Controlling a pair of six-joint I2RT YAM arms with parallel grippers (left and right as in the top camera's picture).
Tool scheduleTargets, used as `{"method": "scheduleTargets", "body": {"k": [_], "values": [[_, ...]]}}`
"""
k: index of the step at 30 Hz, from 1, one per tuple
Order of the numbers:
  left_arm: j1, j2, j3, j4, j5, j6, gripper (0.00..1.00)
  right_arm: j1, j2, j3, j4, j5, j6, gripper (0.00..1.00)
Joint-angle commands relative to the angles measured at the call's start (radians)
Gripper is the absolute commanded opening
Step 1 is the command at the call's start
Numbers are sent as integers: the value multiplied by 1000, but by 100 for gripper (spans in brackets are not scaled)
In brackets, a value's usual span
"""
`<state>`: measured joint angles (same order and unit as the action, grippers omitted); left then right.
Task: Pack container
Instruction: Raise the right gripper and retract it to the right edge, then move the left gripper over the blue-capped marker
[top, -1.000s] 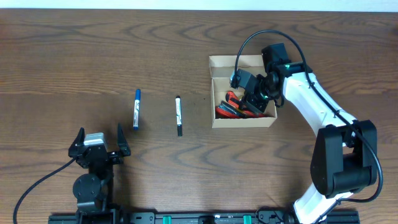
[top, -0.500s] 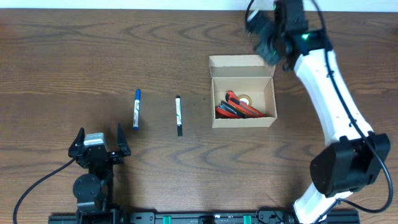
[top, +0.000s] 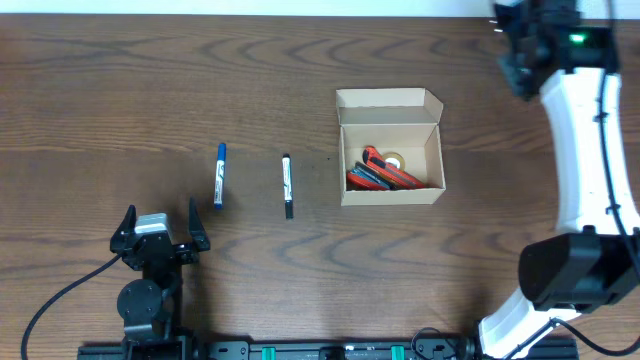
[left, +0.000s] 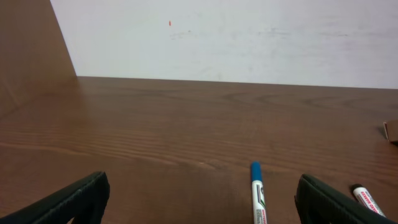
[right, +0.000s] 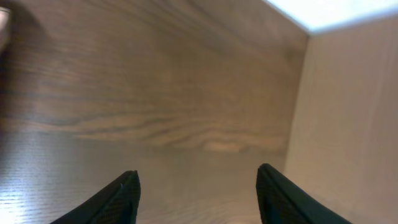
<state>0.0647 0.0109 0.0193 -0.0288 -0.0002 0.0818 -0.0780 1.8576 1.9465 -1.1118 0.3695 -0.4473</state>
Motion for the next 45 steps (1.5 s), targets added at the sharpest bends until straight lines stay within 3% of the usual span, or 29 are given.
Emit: {"method": "scheduleTargets", "body": {"k": [1,4,15,18,19,29,40,45], "values": [[5,-7,-15,-48,-2,-3,95,-81,-16,17,-13,-126,130,60],[5,-7,-15,-48,-2,-3,95,-137,-16,17,-19,-157,206,67],[5,-7,-15,-48,-2,-3,95,-188,-16,17,-44,-169,377,76],[5,-7,-15,-48,-2,-3,95,-188,-16,17,-44,-195,391,97],[5,-7,-15,-48,-2,-3,95,-188,-16,17,-44,-196,391,99],[5,-7,-15,-48,-2,-3,95,-188,-16,17,-44,-195,391,99],[5,-7,-14,117,-14,-4,95,-188,-16,17,-44,-195,391,99],[4,-7,18,110,174,-43,95,-188,-16,17,-44,-195,391,99]]}}
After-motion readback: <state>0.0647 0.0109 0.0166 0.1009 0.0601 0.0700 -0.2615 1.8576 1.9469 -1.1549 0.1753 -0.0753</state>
